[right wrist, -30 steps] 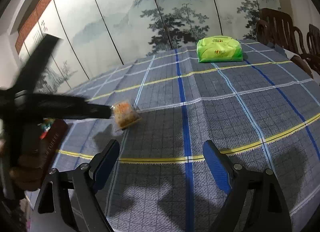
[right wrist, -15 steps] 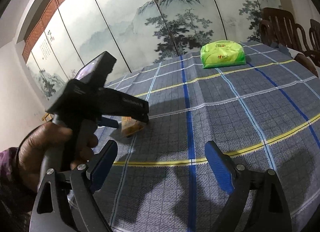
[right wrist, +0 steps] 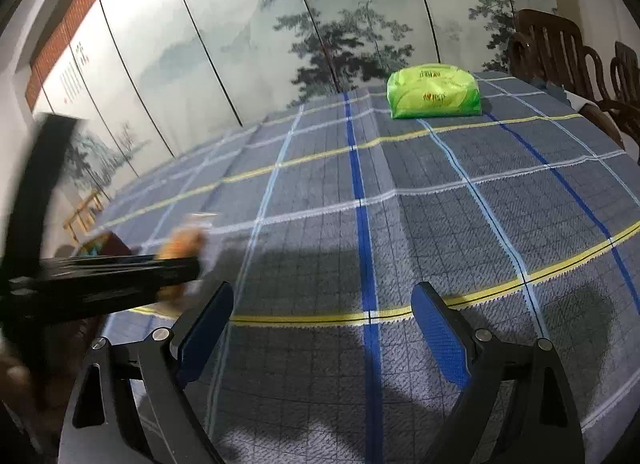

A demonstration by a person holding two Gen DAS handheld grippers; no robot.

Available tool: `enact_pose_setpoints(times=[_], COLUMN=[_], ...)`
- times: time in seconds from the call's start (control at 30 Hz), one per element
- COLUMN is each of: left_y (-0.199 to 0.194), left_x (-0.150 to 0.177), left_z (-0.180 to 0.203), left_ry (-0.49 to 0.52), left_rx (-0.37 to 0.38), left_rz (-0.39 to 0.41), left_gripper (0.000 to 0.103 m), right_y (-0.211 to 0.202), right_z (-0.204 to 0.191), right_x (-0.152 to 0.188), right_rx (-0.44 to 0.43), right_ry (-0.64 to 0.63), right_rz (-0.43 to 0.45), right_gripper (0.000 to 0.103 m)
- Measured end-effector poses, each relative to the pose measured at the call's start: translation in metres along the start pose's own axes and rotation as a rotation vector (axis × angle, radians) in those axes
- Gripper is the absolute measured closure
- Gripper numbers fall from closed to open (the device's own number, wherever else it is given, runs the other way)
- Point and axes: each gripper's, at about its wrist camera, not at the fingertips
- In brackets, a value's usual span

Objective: Organize snacks
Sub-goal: 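Carry the dough-twist bag over the tin and open the left gripper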

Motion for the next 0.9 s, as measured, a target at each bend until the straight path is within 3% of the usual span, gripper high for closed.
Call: enact_pose_setpoints(times=[0.3, 0.53, 0.6, 0.77, 0.9], left_y=[-0.066, -0.092, -0.094, -0.105, -0.112], left_x=[0.030, 0.052, 0.058, 0.068, 0.071], left_z=[-0.044, -0.096, -0.110, -0.140, -0.157], left_ry=[-0.036, -0.099, -0.119, -0.164, -0.176], left_rx=[-0.033, -0.086, -0.101, -0.126, -0.143], left_rz=[0.071, 0.088, 0.085, 0.099, 0.108], left_gripper=[0.071, 0.071, 0.071, 0.071, 0.071], right_y=[0.013, 0.019, 0.017, 0.009, 0.021], right_z=[-0.009, -0.020, -0.029, -0.086, -0.137], right_x=[0.003, 0.005, 0.006, 0.010, 0.014], right_rx=[0.078, 0.133, 0.122, -0.005, -0.097], right_ry=[-0.053, -0.105, -0.133, -0.194, -0.259], right_rz=[-0.070, -0.100, -0.092, -0.086, -0.147], right_gripper=[0.012, 0.012, 0.012, 0.016, 0.059])
Point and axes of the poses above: each gripper's, at about its wrist camera, not at the fingertips, and y roughly the way its jaws point, z to its right, x to its underside, and after that the axes turned 4 degrees about z, right-handed
